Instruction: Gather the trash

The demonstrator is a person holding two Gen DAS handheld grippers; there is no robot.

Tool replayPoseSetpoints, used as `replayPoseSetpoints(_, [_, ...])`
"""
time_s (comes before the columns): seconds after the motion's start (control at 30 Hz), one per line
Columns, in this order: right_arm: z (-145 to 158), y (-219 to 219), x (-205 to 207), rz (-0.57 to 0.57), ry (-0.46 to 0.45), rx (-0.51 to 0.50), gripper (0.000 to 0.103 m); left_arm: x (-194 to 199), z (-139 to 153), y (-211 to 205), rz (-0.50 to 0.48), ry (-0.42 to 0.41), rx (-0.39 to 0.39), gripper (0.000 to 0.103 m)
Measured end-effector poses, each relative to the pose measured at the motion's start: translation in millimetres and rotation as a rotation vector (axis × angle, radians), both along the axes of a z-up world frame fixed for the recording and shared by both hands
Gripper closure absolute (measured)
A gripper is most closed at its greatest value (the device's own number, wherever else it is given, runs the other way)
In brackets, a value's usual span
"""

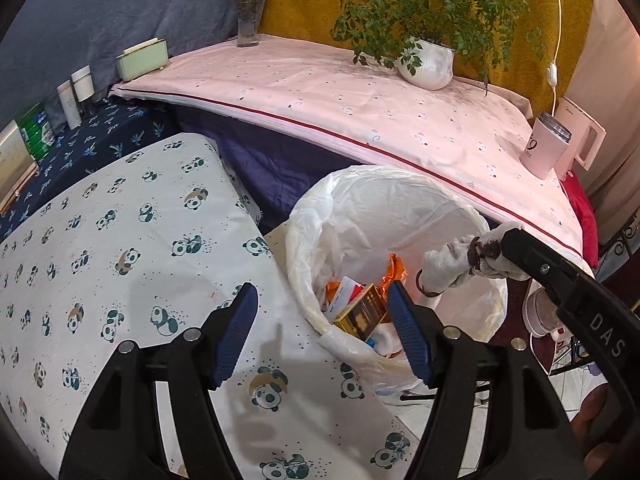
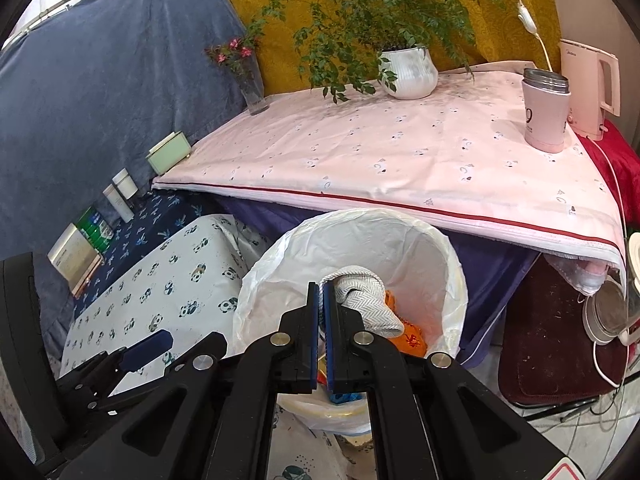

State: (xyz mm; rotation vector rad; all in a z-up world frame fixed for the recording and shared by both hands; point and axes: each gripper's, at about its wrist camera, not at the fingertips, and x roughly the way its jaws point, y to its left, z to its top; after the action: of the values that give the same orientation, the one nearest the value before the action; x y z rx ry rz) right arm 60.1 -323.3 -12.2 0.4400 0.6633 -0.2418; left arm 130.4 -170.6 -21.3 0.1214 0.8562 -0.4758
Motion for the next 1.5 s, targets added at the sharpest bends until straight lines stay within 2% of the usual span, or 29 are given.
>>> replayPoseSetpoints(0.2, [1.3, 11.3, 8.7, 0.034, 0.010, -0.013, 0.097, 4.1, -3.0, 9.0, 0.025, 0.012, -0.001, 0.039])
replayPoseSetpoints(0.27, [3.5, 15.5, 9.7, 0.034, 0.004, -0.029, 0.090, 4.6, -3.2, 11.9, 0.032, 0.013, -0.001, 0.038])
replayPoseSetpoints(0.33, [5.1, 17.7, 10.0, 0.028, -0.003, -0.033, 0.079, 4.8, -2.7, 14.6, 0.040, 0.008, 0.003, 0.032])
replayPoseSetpoints(0.47, [6.7, 22.3, 10.1, 0.033, -0.001, -0.040, 0.075, 4.0, 0.3, 19.7, 0.052, -0.005, 0.004, 0.031])
replayPoseSetpoints(0.63, [8.9, 28.8, 8.4, 0.044, 0.010, -0.063, 0.064, 1.9, 2.6, 26.6, 0.072, -0.018, 0.008, 0.028])
replayPoseSetpoints(0.77, [11.6, 34.7, 4.9, 0.050, 0.017, -0.097, 0.061, 0.4, 3.3, 31.3, 0.080, -0.019, 0.014, 0.028])
replayPoseSetpoints(0.93, [13.9, 39.4, -2.4, 0.053, 0.019, -0.110, 0.040, -3.0, 4.2, 39.9, 0.099, -0.024, 0.023, 0.027])
replayPoseSetpoints(1.03, [15.0, 43.1, -6.9, 0.054, 0.025, -0.139, 0.036, -5.8, 4.9, 45.0, 0.105, -0.025, 0.027, 0.026])
replayPoseSetpoints(1.1, [15.0, 45.7, -9.0, 0.059, 0.033, -0.156, 0.033, -8.0, 5.0, 48.5, 0.115, -0.029, 0.030, 0.020])
replayPoseSetpoints(1.33, [8.6, 50.1, -16.3, 0.067, 0.059, -0.171, 0.019, -16.0, 4.2, 58.0, 0.130, -0.044, 0.048, 0.017])
replayPoseSetpoints(1.5, [5.8, 48.7, -21.5, 0.049, 0.072, -0.175, 0.016, -19.2, -0.1, 63.6, 0.147, -0.053, 0.071, 0.016])
